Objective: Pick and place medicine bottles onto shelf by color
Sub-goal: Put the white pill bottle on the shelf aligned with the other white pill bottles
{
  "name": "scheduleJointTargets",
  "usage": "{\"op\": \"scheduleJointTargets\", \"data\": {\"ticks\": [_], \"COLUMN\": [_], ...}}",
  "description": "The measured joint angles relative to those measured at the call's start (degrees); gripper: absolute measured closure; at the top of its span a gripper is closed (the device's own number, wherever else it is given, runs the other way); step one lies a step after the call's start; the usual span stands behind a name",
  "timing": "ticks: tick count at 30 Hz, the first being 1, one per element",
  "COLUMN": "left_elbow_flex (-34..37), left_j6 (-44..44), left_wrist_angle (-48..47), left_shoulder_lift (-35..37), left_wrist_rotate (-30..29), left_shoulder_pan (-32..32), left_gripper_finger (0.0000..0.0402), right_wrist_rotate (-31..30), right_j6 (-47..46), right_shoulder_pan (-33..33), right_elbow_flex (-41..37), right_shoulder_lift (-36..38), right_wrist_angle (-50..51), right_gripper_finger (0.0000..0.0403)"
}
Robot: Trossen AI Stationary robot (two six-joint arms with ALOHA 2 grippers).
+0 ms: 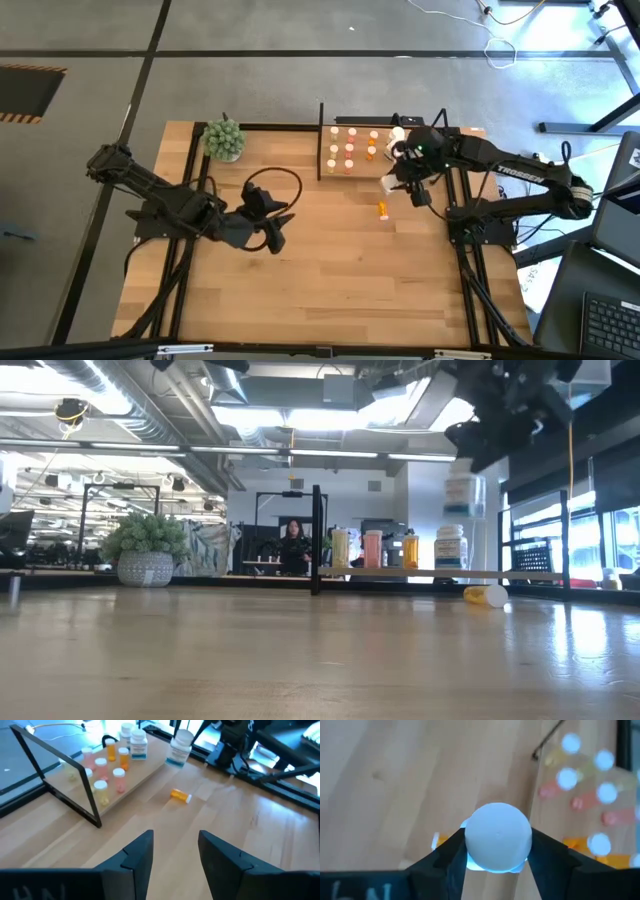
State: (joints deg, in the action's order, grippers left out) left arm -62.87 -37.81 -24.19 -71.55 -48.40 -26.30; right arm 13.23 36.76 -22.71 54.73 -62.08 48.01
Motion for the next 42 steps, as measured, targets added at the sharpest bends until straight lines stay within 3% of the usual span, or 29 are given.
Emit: {"op": "scheduleJointTargets", "data": {"ticks": [3,21,29,34,42], "left_elbow_flex": [0.0,-0.2,0.0,0.0,0.0], "left_j6": [0.0,-0.8,5.8,6.5,11.5], "left_wrist_angle": [1.3,6.6,6.3,6.3,6.2], "left_shoulder_lift": [0.0,-1.9,-2.0,-2.0,-2.0], "left_wrist_rotate": [0.2,2.9,6.6,6.9,21.9], "left_shoulder_pan": [1.7,9.9,12.9,16.4,23.5], "left_gripper_finger": [0.0252,0.0252,0.0252,0.0252,0.0252], "right_wrist_rotate": [3.4,2.9,4.7,4.4,4.2], "right_j6": [-0.5,-0.6,-0.4,5.4,16.8], "right_shoulder_pan": [-1.6,-8.2,-8.2,-8.2,-8.2], "right_elbow_flex": [-0.3,-0.7,-0.7,-0.7,-0.7], "right_shoulder_lift": [0.5,-0.1,-0.1,-0.2,-3.4], "right_wrist_angle": [-2.7,-3.3,-3.7,-3.2,-3.7], "right_gripper_finger": [0.0221,0.0222,0.0221,0.022,0.022]}}
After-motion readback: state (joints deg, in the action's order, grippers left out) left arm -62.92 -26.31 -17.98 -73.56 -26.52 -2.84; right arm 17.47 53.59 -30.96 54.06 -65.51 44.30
